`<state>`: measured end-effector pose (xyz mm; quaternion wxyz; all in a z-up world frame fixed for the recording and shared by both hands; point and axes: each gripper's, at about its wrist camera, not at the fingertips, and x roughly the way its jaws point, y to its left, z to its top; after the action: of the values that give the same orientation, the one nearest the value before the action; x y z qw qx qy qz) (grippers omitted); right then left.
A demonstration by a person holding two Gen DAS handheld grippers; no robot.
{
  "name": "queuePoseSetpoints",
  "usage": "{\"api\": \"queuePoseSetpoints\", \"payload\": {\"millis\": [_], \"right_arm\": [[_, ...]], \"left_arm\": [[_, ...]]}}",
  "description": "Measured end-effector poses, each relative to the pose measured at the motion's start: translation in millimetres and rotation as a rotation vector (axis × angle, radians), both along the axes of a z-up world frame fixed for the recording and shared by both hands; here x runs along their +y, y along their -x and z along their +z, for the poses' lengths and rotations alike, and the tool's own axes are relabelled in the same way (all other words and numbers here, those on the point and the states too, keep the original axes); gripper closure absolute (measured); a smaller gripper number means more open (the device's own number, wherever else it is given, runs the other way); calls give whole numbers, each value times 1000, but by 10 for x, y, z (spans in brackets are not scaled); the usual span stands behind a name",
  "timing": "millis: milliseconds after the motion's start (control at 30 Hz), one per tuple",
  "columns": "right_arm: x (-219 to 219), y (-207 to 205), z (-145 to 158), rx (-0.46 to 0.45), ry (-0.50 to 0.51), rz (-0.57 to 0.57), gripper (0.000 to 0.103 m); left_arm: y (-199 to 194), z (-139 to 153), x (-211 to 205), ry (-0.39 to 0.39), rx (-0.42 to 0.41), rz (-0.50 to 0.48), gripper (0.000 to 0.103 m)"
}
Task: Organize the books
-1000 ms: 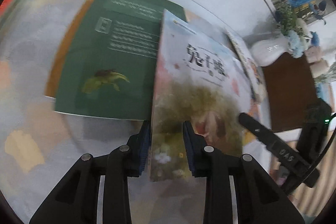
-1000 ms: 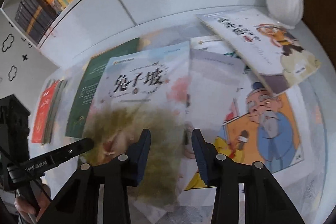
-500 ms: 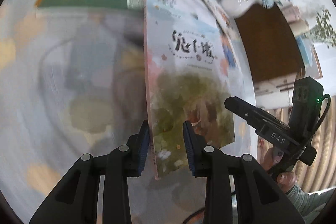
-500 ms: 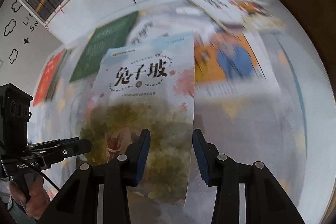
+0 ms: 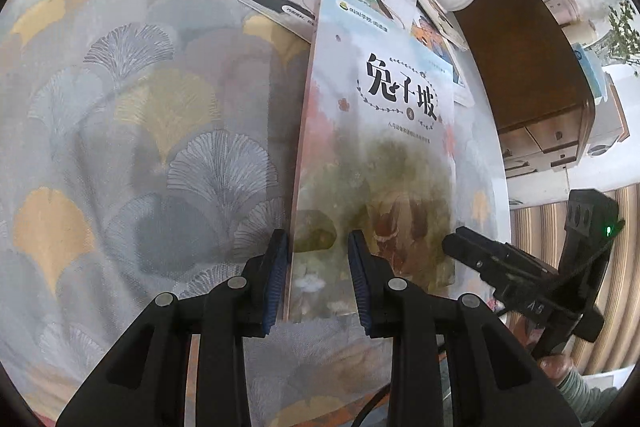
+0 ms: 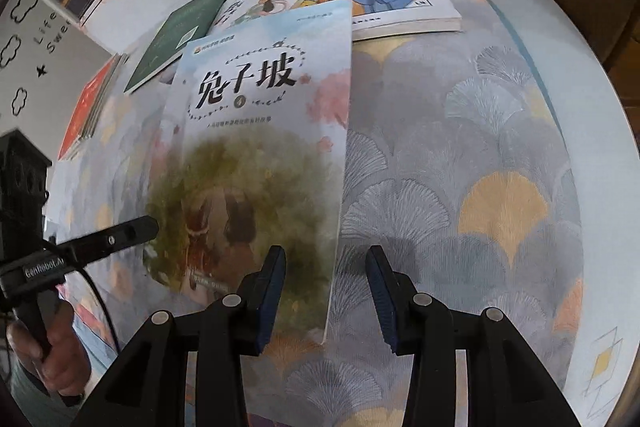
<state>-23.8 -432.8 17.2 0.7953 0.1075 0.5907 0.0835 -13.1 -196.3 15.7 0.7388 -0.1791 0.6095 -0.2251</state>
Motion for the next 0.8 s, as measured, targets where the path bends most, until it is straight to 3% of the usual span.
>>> {"api": "queuePoseSetpoints", "payload": {"millis": [133,267,333,467,567,633,800], "right_arm": [[44,33,-7,-35,24,42,59],[1,24,-22,-40,-21,44,58],[-63,19,-34,-34,-62,28,58],[-136,25,-58,-37,-117,12,55],[-145,30,-52,-37,-131,7,53],[-131,15,-47,-29,-136,19,52],[-317,-94,-41,32,-232,82,49]], "left_arm": [[72,120,-4,172,-1,17,76],[63,284,-67,347,-4,11,76],[43,251,-116,334,7,12,76],[13,64,-301,184,40,6,76],[27,8,-381,154,38,17,80],[40,28,-401,169,28,25,91],[-19,118,-329,268,52,95,92]]}}
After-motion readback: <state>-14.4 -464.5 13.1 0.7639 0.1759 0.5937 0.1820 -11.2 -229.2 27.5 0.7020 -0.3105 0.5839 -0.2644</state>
